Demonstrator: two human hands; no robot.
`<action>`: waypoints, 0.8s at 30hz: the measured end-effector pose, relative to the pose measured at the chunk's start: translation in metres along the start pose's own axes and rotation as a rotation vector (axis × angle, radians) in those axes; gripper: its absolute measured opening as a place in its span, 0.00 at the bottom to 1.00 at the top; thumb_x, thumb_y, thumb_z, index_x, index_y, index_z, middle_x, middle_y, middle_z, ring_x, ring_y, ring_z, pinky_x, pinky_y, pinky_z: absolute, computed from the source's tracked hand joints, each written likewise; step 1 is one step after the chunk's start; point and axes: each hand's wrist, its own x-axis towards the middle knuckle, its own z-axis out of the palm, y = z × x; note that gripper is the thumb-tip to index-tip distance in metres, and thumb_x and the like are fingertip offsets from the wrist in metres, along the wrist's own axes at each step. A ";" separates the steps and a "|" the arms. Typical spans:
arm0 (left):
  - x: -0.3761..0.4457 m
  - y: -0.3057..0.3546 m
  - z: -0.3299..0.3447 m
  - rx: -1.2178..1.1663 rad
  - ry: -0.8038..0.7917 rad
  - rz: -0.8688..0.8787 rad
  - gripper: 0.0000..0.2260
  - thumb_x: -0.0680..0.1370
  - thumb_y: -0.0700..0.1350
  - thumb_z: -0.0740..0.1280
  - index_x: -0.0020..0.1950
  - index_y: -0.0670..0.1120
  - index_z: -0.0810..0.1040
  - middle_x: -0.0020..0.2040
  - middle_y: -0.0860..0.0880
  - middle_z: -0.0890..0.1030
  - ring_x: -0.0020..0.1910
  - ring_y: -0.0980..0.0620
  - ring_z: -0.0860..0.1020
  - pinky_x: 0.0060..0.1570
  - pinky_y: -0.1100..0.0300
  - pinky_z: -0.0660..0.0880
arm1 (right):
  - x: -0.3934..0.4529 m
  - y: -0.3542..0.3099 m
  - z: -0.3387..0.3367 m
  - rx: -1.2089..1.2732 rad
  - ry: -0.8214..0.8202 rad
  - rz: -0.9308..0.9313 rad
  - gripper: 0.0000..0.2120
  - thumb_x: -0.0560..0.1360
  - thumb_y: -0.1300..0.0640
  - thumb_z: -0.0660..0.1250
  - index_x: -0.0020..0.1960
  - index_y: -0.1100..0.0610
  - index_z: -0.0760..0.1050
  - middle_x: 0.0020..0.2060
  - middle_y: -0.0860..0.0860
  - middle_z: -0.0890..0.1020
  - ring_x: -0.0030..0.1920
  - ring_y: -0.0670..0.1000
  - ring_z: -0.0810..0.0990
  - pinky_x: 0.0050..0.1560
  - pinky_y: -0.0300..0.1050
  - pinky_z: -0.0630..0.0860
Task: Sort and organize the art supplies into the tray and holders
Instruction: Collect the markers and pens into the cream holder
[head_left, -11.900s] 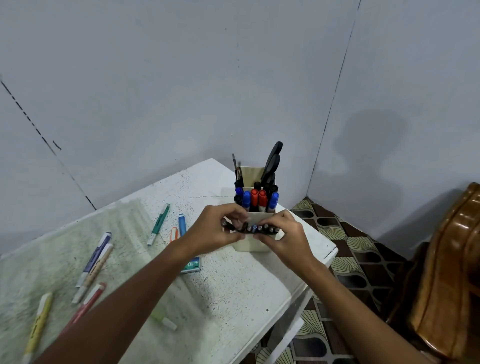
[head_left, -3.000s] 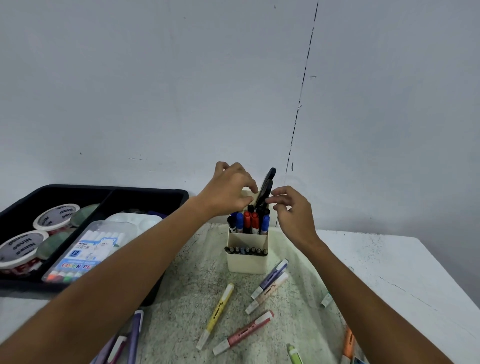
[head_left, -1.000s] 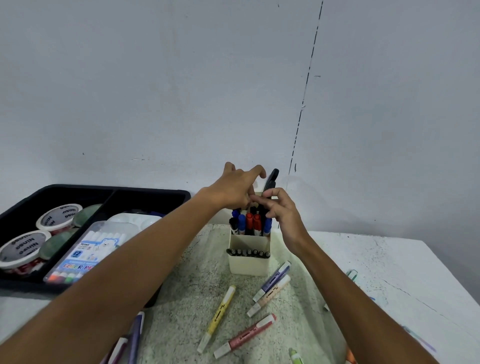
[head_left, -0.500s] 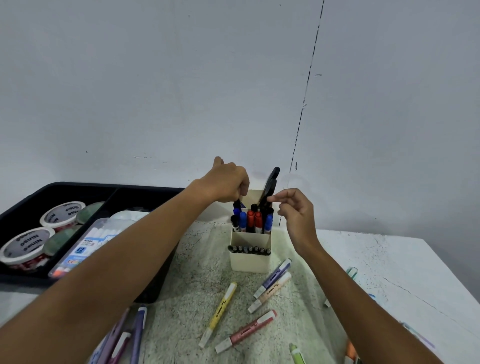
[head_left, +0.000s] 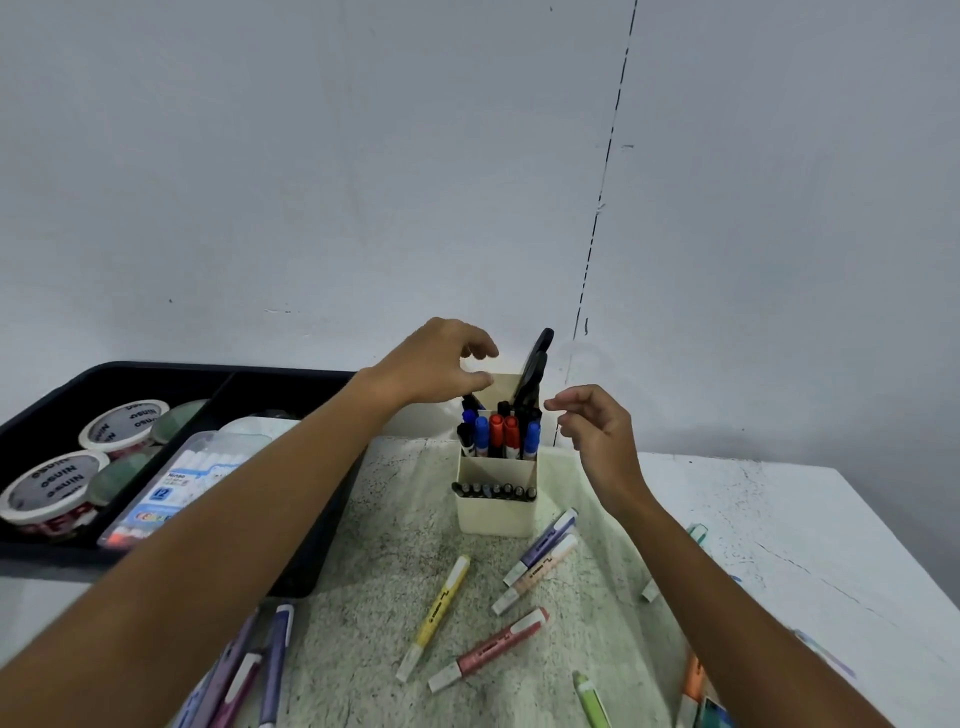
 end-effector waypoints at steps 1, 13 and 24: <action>-0.008 0.002 0.002 -0.096 0.058 -0.012 0.17 0.74 0.49 0.72 0.62 0.51 0.77 0.56 0.53 0.80 0.55 0.57 0.75 0.52 0.64 0.71 | -0.002 0.001 -0.003 -0.012 -0.005 0.001 0.16 0.73 0.75 0.58 0.46 0.56 0.75 0.48 0.56 0.82 0.47 0.49 0.78 0.39 0.32 0.72; -0.127 -0.016 0.103 -0.769 0.371 -0.167 0.31 0.74 0.52 0.66 0.75 0.48 0.60 0.68 0.50 0.69 0.68 0.55 0.69 0.63 0.58 0.71 | -0.054 0.049 -0.011 -0.170 -0.300 0.254 0.35 0.72 0.70 0.68 0.71 0.46 0.60 0.66 0.48 0.68 0.67 0.51 0.68 0.60 0.45 0.73; -0.115 -0.019 0.144 -0.772 0.260 -0.335 0.25 0.70 0.35 0.75 0.64 0.46 0.75 0.53 0.54 0.81 0.52 0.59 0.80 0.46 0.66 0.78 | -0.051 0.056 0.008 -0.216 -0.197 0.242 0.36 0.66 0.69 0.76 0.70 0.54 0.68 0.58 0.53 0.80 0.55 0.53 0.81 0.46 0.43 0.81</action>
